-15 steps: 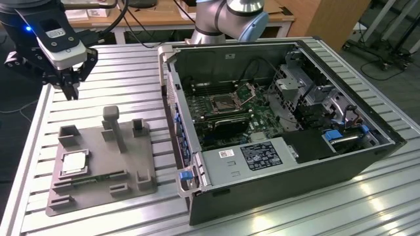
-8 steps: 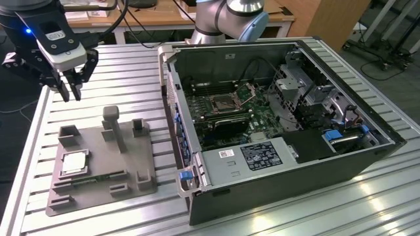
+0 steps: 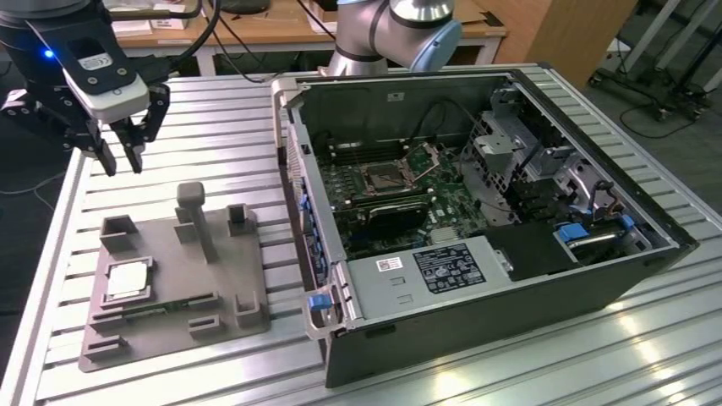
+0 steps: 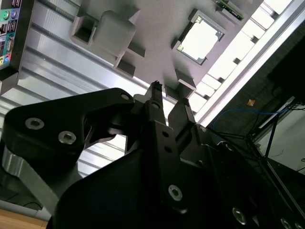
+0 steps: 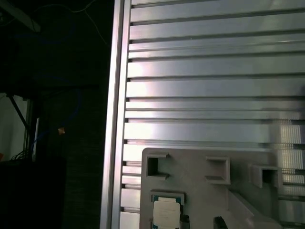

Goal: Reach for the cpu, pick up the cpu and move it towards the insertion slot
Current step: 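Reach for the cpu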

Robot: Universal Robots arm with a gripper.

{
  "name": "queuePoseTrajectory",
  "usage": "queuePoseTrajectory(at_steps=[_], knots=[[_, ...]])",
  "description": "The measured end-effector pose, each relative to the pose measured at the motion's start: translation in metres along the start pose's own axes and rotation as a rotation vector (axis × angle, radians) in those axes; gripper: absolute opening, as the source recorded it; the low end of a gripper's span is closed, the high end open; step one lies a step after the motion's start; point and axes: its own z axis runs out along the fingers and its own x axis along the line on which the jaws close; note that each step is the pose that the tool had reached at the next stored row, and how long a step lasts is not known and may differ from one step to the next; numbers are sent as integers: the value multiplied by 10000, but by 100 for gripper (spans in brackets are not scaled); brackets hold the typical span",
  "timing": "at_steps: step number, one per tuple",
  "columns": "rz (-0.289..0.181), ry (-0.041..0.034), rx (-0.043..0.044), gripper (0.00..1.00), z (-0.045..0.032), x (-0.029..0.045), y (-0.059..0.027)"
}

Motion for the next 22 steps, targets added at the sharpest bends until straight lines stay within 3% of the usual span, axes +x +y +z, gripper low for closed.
queuePoseTrajectory(at_steps=[3,6,13,15,22], knots=[[0,-4,-1,34,3,1,0],[0,-6,0,46,7,12,0],[-2,-26,-1,47,27,62,0],[-2,-25,1,53,30,64,0],[-1,-25,1,53,47,65,-1]])
